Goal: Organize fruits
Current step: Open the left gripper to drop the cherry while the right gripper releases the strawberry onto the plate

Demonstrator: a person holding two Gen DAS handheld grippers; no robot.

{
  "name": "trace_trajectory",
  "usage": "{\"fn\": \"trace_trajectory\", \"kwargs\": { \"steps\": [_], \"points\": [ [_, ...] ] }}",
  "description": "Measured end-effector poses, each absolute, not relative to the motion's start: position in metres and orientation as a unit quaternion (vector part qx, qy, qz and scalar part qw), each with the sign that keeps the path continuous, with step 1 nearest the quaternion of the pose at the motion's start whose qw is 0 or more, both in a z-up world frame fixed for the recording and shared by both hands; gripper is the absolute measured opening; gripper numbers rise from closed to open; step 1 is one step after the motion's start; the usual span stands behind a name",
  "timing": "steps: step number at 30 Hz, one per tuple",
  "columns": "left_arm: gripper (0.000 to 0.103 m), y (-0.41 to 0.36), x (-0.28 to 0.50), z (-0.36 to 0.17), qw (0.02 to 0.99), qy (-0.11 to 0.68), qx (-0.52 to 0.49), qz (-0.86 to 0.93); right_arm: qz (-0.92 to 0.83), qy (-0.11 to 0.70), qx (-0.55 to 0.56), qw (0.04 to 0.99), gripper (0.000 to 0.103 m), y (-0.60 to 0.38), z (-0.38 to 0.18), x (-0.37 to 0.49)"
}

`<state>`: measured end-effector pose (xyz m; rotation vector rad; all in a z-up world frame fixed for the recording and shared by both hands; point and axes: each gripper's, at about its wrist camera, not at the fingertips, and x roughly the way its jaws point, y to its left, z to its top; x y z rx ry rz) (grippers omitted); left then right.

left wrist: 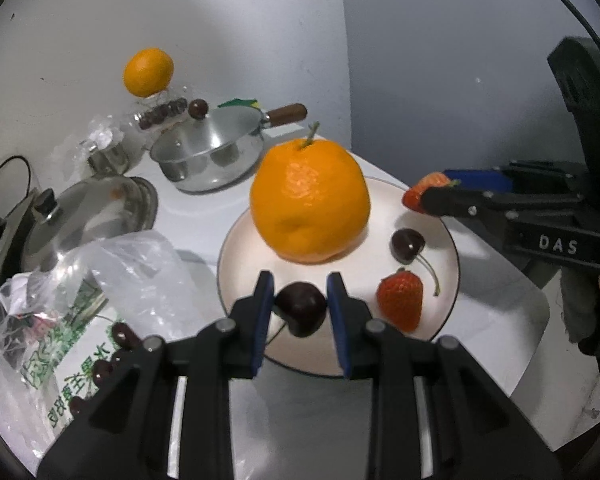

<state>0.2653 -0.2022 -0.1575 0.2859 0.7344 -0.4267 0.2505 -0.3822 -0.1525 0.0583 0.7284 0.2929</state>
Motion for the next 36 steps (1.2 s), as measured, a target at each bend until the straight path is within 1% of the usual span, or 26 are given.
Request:
{"fn": "trace_trajectory", "kwargs": {
  "steps": [12,22,23,32,34,35,36],
  "points": [
    [0.028,-0.207,0.278,-0.175,0.892,0.38,0.126,-0.211,0.15,0.365,0.029,0.918,0.035,-0.381,-0.166,0.273],
    [0.03,-0.209,0.281,-0.175,0.887,0.387,0.119,-0.222,0.149,0.374,0.025,0.915,0.035,-0.376,-0.171,0.28],
    [0.032,-0.208,0.281,-0.175,0.887,0.387,0.119,-0.222,0.148,0.374,0.024,0.915,0.035,-0.375,-0.172,0.28],
    [0.034,-0.203,0.274,-0.167,0.892,0.375,0.115,-0.225,0.14,0.377,0.021,0.915,0.035,-0.37,-0.17,0.28],
    [0.035,-0.201,0.272,-0.165,0.893,0.372,0.112,-0.225,0.137,0.376,0.02,0.916,0.037,-0.369,-0.169,0.278],
    [0.036,-0.2,0.271,-0.164,0.894,0.371,0.112,-0.225,0.137,0.375,0.02,0.917,0.037,-0.369,-0.168,0.277],
    [0.041,-0.199,0.269,-0.163,0.894,0.37,0.111,-0.225,0.135,0.375,0.02,0.917,0.038,-0.369,-0.167,0.276]
  ]
}}
